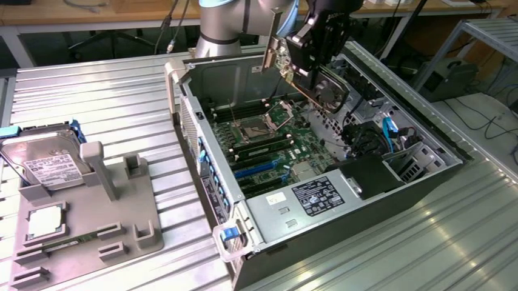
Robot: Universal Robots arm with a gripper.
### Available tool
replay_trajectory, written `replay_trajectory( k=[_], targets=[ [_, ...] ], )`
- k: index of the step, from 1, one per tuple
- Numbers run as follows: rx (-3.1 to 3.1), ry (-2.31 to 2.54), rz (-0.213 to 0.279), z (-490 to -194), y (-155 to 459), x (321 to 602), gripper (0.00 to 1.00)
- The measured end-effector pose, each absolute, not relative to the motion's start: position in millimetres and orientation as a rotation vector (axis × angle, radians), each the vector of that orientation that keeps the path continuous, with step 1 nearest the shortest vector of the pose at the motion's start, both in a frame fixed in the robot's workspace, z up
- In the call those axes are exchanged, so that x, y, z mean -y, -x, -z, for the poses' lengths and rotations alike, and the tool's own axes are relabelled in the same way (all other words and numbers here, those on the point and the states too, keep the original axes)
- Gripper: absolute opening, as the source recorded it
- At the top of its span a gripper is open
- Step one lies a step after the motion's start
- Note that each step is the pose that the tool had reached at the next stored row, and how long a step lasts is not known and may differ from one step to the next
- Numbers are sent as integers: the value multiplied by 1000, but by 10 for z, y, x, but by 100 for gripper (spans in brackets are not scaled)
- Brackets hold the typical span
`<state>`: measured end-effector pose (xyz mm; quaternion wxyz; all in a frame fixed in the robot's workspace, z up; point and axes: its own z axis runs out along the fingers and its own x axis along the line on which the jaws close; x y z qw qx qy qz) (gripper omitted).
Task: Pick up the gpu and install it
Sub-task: 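Insert the gpu into the slot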
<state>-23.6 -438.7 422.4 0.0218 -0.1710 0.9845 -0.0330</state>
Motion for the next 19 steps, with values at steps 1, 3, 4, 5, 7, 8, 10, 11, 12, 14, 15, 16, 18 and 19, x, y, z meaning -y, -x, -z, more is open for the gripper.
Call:
replay_trajectory(
  k=[1, 3, 4, 5, 7, 8, 10, 11, 12, 14, 15, 16, 18, 19],
  targets=[
    [-3048, 542, 102, -4224, 236, 4387, 28],
    [-3043, 568, 102, -4224, 236, 4387, 28],
    [-3040, 582, 101, -4224, 236, 4387, 28],
    [-3036, 601, 101, -4224, 236, 4387, 28],
    [-3026, 647, 99, -4224, 236, 4388, 28],
    [-3022, 660, 99, -4224, 236, 4388, 28],
    [-3017, 684, 99, -4224, 236, 4388, 28],
    [-3013, 699, 98, -4224, 236, 4388, 28],
    [-3009, 716, 98, -4224, 236, 4388, 28],
    [-3002, 740, 97, -4224, 236, 4388, 28],
    [-2998, 755, 97, -4224, 236, 4388, 28],
    [-2994, 770, 96, -4224, 236, 4389, 28],
    [-2982, 812, 95, -4224, 236, 4390, 28],
    [-2979, 823, 94, -4224, 236, 4390, 28]
  ],
)
